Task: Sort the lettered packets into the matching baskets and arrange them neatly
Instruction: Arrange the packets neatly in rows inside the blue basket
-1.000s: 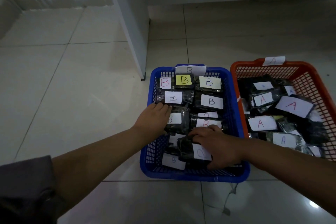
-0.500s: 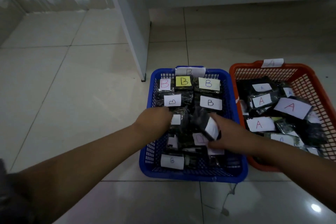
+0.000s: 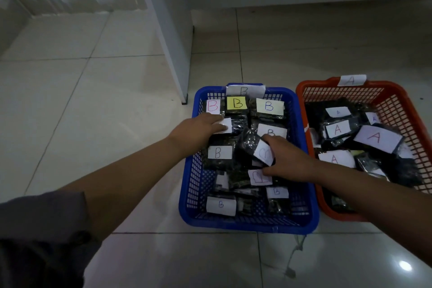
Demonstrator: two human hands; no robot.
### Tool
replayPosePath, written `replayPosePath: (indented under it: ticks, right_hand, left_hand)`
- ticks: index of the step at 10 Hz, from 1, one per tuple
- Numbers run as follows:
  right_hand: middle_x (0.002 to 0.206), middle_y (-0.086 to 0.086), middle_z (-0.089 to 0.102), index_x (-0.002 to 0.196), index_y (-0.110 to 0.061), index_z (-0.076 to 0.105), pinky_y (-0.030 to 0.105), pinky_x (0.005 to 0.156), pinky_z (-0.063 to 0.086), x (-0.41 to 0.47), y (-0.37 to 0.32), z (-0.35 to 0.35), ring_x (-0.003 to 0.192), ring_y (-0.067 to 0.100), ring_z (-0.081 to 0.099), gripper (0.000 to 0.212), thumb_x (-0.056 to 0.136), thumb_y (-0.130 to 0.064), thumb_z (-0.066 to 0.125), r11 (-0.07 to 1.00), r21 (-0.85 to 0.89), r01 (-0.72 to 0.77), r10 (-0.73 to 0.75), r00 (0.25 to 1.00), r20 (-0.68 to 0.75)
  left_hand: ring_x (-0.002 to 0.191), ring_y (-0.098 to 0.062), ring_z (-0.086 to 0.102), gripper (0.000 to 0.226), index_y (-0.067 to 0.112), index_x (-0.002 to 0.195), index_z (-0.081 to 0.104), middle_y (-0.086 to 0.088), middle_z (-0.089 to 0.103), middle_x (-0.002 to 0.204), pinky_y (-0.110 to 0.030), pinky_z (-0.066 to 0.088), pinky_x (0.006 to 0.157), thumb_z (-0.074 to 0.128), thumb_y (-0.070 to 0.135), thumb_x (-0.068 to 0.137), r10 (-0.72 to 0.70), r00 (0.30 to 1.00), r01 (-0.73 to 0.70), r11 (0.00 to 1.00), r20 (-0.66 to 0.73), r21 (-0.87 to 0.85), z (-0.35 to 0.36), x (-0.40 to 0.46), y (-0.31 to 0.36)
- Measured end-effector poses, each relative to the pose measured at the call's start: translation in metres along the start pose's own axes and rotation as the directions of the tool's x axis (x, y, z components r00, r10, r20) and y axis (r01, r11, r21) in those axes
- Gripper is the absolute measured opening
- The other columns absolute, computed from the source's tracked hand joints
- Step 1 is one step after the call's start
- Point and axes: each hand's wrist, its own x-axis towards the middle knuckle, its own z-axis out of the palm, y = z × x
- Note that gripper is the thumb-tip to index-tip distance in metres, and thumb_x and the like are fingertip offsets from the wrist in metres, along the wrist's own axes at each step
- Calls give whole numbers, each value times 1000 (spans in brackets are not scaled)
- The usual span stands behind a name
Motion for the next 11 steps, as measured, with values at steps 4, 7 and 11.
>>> replayPosePath:
  ticks: [4, 7, 11]
  right_hand:
    - [119, 0, 53, 128, -20, 43, 34, 92, 44, 28, 0, -21, 110, 16, 49, 71, 68, -27, 77, 969, -215, 122, -118, 992, 34]
    - [101, -13, 55, 121, -23, 38, 9, 64, 40, -3, -2, -10, 88, 6, 55, 64, 72, -19, 79, 950, 301, -83, 135, 979, -155]
    - [117, -1, 56, 134, -31, 31, 26, 86, 49, -12, -13, 13, 104, 14, 56, 65, 83, -8, 63, 913, 391, -121, 58, 984, 169]
  left_hand:
    - [138, -24, 30, 67, 18, 144, 30, -6, 30, 152, -35, 28, 111, 63, 21, 86, -14, 998, 14, 1000, -62, 7, 12, -1, 3]
    - [95, -18, 51, 19, 9, 107, 56, -8, 56, 105, -25, 44, 83, 52, 9, 89, -49, 960, -30, 961, -276, -274, 20, -43, 38]
    - [58, -10, 43, 27, -2, 117, 54, -5, 55, 80, -17, 44, 46, 49, 12, 94, -393, 595, 773, 40, 701, -633, 26, -31, 78]
